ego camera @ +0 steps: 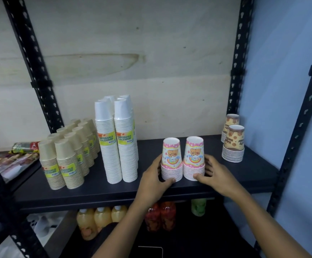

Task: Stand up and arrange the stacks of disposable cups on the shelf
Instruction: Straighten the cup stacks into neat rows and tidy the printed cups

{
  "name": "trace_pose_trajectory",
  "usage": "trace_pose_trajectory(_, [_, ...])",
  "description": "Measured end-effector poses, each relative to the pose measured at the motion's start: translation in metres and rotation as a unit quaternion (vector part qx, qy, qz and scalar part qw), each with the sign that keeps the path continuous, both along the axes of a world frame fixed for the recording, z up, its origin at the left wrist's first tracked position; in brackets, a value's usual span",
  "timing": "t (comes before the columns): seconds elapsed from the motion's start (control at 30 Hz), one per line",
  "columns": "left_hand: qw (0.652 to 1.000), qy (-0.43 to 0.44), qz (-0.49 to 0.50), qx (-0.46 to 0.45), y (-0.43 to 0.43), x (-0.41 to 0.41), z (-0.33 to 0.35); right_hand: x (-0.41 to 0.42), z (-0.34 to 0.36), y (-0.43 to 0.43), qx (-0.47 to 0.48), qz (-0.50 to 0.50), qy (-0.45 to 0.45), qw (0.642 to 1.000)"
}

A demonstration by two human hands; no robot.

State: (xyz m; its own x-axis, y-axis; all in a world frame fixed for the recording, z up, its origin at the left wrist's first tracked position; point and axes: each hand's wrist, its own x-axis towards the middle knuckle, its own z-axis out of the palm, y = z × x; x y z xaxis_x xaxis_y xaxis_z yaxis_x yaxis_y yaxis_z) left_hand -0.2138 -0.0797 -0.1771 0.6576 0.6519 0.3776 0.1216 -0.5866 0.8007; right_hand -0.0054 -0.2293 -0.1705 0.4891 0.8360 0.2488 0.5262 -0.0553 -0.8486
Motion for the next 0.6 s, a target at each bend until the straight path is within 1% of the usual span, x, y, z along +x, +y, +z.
trace_pose_trajectory(0.43, [1.000, 0.007, 0.003, 0.001, 0.0004, 0.0005, -0.0019, -0.0010, -0.0047, -0.0009, -0.005, -0.008, -0.017, 1.000])
trace_pose_trajectory(0.6, [1.000, -0.003, 0.004, -0.025, 0.0005, 0.0012, -0.0013, -0.0035, -0.0014, -0.0027, 0.003, 0.013, -0.014, 1.000])
